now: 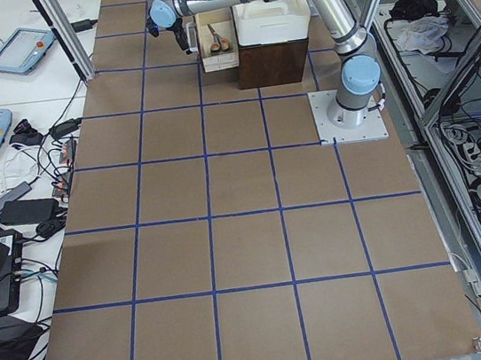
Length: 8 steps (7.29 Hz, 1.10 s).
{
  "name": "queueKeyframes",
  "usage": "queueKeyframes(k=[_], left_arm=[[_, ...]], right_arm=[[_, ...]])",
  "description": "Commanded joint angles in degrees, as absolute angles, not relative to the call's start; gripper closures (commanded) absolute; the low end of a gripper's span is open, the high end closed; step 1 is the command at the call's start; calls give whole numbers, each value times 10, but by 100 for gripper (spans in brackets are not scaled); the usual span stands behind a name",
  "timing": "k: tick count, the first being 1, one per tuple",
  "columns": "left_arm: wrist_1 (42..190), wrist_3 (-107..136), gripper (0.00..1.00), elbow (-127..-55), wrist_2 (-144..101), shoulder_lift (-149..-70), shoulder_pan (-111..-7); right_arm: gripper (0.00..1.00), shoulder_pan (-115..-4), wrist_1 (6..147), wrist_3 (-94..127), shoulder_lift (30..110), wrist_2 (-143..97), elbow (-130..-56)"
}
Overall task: Put scissors in drawer and close it
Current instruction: 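Push the drawer front with the left gripper away from the robot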
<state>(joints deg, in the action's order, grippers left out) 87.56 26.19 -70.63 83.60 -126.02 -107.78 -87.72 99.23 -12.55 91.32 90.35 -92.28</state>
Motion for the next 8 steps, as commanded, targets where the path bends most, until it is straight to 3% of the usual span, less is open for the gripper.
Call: queueKeyframes(k=[1,8], left_arm=[[899,262,0,-712,834,-1240,-1078],[970,260,0,-768,838,-1193,-1089]], right_arm=[[0,-877,993,-127,913,904,-923],[0,-877,995,-127,912,904,-923]])
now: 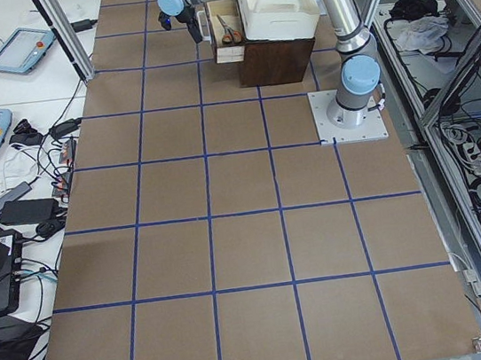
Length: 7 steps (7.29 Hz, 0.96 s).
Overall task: Put scissors in drawer and close it
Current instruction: 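Push the drawer front with the left gripper away from the robot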
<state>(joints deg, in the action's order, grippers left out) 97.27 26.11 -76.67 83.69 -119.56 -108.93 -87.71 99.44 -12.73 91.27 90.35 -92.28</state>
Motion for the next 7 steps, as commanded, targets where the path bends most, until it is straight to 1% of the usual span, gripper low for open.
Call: queueKeyframes(k=[1,2,4,7], left_arm=[[970,262,0,-767,836,-1194,-1090],[972,262,0,-769,837,-1190,-1090],[1036,256,0,-773,835,-1176,-1095],[1045,265,0,-786,834,-1186,-1106]], right_arm=[[0,-877,995,-128,912,904,-923],[0,-877,995,-127,912,904,-923],[0,-877,995,-127,912,904,-923],[0,-877,995,-128,912,904,-923]])
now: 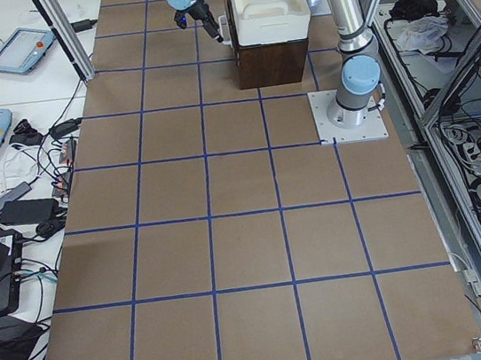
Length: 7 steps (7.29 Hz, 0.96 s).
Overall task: Put scissors in drawer and close it
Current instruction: 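Push the drawer front with the left gripper away from the robot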
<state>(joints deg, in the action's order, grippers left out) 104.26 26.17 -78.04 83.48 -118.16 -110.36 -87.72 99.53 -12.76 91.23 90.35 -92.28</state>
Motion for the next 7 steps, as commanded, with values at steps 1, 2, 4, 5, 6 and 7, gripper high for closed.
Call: queueKeyframes(k=[1,2,4,5,6,7], left_arm=[[1042,265,0,-785,832,-1180,-1105],[1036,268,0,-773,838,-1168,-1100],[1007,263,0,-744,845,-1143,-1086],[1008,258,0,-737,844,-1116,-1074],[1013,254,0,-741,866,-1081,-1071],[1015,213,0,-747,918,-1050,-1065]], right_arm=[[0,-877,995,-128,912,904,-923],[0,-877,994,-128,912,904,-923],[0,-877,993,-129,912,904,-923],[0,-877,992,-126,912,904,-923],[0,-877,991,-126,912,904,-923],[0,-877,991,-125,913,904,-923]])
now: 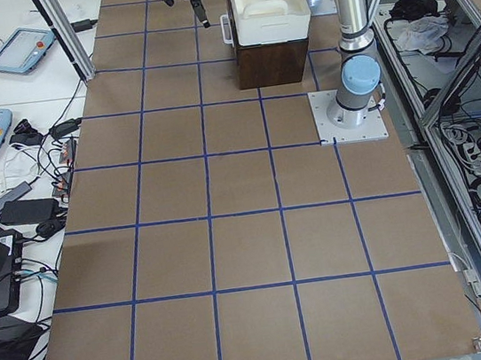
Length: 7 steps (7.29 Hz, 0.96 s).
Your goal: Put scissors in drawer and close it
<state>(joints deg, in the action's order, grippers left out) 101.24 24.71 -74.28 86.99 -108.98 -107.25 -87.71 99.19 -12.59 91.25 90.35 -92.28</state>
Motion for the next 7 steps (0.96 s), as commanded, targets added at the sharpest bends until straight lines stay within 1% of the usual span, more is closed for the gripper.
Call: queueKeyframes(k=[1,2,4,6,7], left_arm=[[1025,146,0,-753,924,-1020,-1047],[1025,104,0,-755,919,-999,-1009],[1013,0,0,-790,916,-959,-942],[922,-45,0,-832,861,-911,-922],[845,-39,0,-873,863,-892,-919]], right_arm=[[0,-877,990,-124,913,904,-923],[0,-879,988,-123,915,906,-923],[0,-879,995,-123,915,904,-922],[0,-880,989,-123,918,904,-922],[0,-881,984,-104,923,904,-922]])
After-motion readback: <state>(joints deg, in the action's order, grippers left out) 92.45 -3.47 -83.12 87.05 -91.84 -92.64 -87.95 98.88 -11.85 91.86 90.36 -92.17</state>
